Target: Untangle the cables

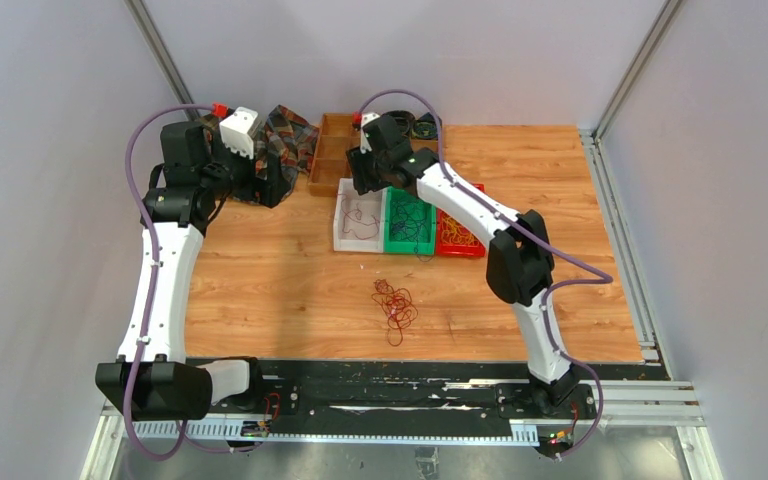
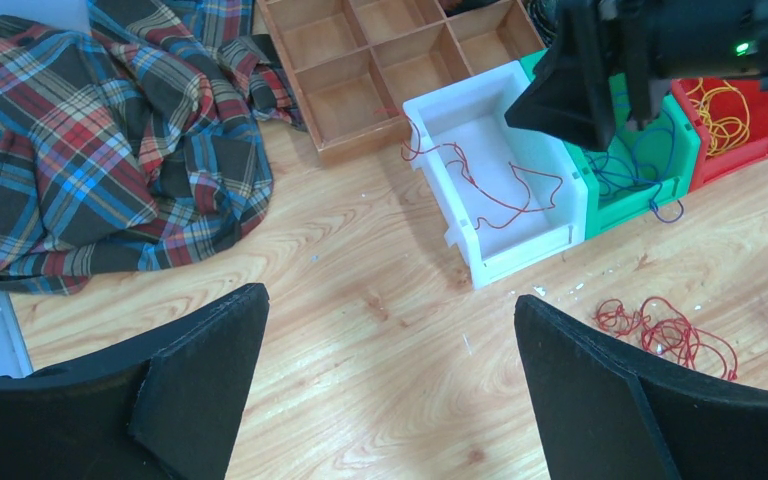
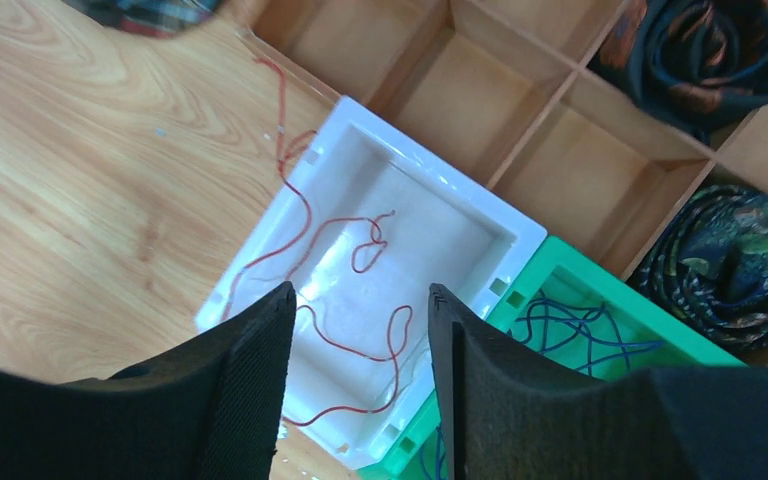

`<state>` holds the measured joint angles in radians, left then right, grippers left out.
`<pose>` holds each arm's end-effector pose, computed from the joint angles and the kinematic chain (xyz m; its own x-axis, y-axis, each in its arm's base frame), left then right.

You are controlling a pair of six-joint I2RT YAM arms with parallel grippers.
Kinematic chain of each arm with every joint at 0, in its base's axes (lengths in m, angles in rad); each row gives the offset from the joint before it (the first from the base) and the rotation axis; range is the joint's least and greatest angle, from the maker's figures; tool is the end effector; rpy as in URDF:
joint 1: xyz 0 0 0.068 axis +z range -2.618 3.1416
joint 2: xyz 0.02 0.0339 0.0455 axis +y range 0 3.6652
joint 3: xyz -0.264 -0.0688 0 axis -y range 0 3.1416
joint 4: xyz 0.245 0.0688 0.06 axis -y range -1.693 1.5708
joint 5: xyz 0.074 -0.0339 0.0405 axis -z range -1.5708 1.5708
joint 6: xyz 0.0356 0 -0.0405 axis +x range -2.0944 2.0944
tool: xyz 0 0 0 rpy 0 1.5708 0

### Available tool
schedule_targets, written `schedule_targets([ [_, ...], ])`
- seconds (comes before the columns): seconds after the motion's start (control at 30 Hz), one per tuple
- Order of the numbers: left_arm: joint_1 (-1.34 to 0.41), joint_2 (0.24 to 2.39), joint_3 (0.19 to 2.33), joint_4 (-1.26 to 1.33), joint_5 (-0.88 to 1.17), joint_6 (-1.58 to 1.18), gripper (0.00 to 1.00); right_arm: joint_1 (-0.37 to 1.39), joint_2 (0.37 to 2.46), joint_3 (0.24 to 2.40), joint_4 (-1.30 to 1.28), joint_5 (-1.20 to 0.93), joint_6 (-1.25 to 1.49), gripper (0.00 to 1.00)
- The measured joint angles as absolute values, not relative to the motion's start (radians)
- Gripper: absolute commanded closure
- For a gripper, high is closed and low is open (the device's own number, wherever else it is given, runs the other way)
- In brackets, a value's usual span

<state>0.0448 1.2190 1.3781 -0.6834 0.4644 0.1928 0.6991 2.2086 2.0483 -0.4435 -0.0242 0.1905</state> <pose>0.2535 -0.0046 0.4064 -0.4243 0.1525 -0.8926 0.4367 0.8980 -0.0542 0.3966 0.3345 0.2835 -0.5514 -0.2163 -0.8057 -0.5644 0.8080 0.1694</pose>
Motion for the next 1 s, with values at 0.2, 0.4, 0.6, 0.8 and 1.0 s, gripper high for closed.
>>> schedule_targets([
  [0.2, 0.047, 1.219, 1.378, -0.683, 0.466, 0.191, 0.02, 0.705, 2.152, 2.037, -0.405, -0.073, 0.211, 0.43],
  [0.4, 0.049, 1.219, 1.378, -0.683, 0.466, 0.192, 0.02, 0.743, 2.162, 2.03, -0.408, -0.133, 0.212, 0.44],
  [0.6, 0.05, 1.219, 1.378, -0.683, 0.464, 0.196, 0.02, 0.761, 2.194, 2.03, -0.424, -0.2, 0.211, 0.51],
  [0.8, 0.05, 1.219, 1.378, -0.683, 0.463, 0.199, 0.02, 0.761, 2.24, 2.032, -0.46, -0.217, 0.194, 0.67],
  [1.0, 0.05, 1.219, 1.378, -0.683, 0.462, 0.199, 0.02, 0.76, 2.252, 2.032, -0.486, -0.22, 0.19, 0.99],
])
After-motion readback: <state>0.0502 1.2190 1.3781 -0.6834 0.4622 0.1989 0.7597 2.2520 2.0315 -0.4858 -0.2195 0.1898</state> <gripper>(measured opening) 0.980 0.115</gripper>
